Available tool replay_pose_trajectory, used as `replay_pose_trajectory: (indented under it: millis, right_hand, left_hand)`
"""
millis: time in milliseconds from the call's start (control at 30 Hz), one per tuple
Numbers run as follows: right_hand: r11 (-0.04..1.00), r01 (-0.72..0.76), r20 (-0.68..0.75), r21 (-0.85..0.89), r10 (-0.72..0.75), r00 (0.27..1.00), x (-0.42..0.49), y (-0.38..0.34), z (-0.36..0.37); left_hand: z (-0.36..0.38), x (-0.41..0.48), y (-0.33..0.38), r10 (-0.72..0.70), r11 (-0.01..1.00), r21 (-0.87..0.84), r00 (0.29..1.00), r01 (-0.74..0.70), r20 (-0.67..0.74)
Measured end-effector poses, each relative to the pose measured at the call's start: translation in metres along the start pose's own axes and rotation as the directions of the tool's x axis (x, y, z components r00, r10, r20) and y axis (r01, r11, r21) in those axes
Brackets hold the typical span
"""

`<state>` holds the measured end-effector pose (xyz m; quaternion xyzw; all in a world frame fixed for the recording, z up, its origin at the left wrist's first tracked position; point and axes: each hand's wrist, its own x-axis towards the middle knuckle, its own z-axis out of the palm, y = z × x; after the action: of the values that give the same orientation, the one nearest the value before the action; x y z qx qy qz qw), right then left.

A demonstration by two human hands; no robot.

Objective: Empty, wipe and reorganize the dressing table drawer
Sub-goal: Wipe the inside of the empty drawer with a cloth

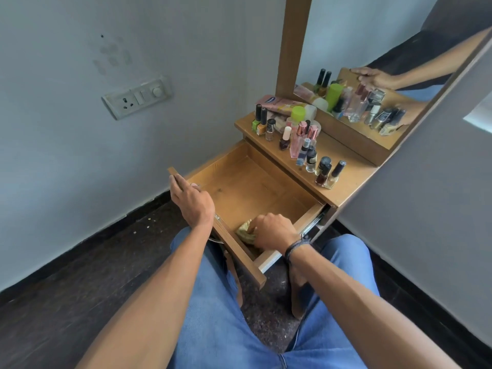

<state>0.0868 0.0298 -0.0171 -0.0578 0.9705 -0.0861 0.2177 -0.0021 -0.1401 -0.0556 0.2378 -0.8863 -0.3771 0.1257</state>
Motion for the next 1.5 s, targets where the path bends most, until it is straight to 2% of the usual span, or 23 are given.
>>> replay_pose_trajectory:
  millis: [67, 200, 333, 433, 500, 600, 733, 900, 1067, 1133, 1200, 1333, 1500]
  right_hand:
    - [0.997, -0.014, -0.032, -0.071, 0.012, 0.999, 0.004, 0.017, -0.014]
    - [0.977, -0.170, -0.075, -0.128, 0.161, 0.984, 0.013, 0.055, -0.032]
    - [0.974, -0.179, -0.059, -0.141, 0.173, 0.983, 0.011, 0.047, -0.024]
    - [0.987, -0.152, -0.057, -0.053, 0.149, 0.987, 0.011, 0.027, -0.006]
    - [0.972, -0.203, -0.048, 0.120, 0.210, 0.977, 0.019, 0.023, 0.002]
    - [0.832, -0.302, -0.057, 0.464, 0.369, 0.928, 0.037, 0.024, 0.009]
    - [0.578, -0.228, -0.089, 0.783, 0.467, 0.880, 0.068, 0.013, -0.005]
    - [0.283, -0.096, -0.049, 0.954, 0.464, 0.884, 0.128, -0.015, -0.032]
    - [0.027, -0.053, 0.038, 0.998, 0.399, 0.916, 0.193, -0.043, -0.019]
    - [0.040, -0.047, 0.026, 0.998, 0.412, 0.911, 0.193, -0.056, -0.017]
    - [0.146, -0.045, -0.016, 0.988, 0.391, 0.920, 0.184, -0.065, -0.013]
    - [0.297, -0.097, 0.003, 0.950, 0.302, 0.953, 0.175, -0.076, 0.002]
    - [0.371, -0.009, -0.063, 0.929, 0.182, 0.981, 0.163, -0.076, 0.012]
  left_hand:
    - [0.000, 0.000, 0.000, -0.001, 1.000, -0.002, 1.000, 0.001, 0.001]
    - [-0.001, -0.002, 0.002, 0.000, 1.000, -0.019, 1.000, 0.001, 0.003]
    - [-0.002, -0.003, 0.003, -0.006, 0.999, -0.044, 1.000, 0.006, 0.003]
    - [-0.002, -0.003, 0.002, -0.012, 0.998, -0.060, 1.000, 0.012, -0.001]
    - [-0.002, -0.002, 0.002, -0.014, 0.997, -0.082, 1.000, 0.014, -0.005]
    - [-0.002, -0.003, 0.001, -0.014, 0.991, -0.131, 1.000, 0.012, -0.011]
    - [-0.001, -0.003, 0.001, -0.018, 0.988, -0.155, 0.999, 0.013, -0.033]
    - [-0.001, -0.005, 0.001, -0.009, 0.989, -0.149, 0.998, 0.000, -0.055]
    - [0.000, -0.003, 0.000, -0.009, 0.989, -0.145, 0.997, -0.001, -0.071]
    - [0.001, -0.003, -0.001, -0.010, 0.990, -0.141, 0.997, -0.001, -0.075]
    - [0.002, -0.002, -0.002, -0.008, 0.991, -0.136, 0.997, -0.002, -0.076]
    - [0.002, 0.000, -0.002, -0.017, 0.991, -0.134, 0.998, 0.008, -0.067]
    - [0.001, -0.003, -0.001, -0.014, 0.991, -0.135, 0.998, 0.006, -0.060]
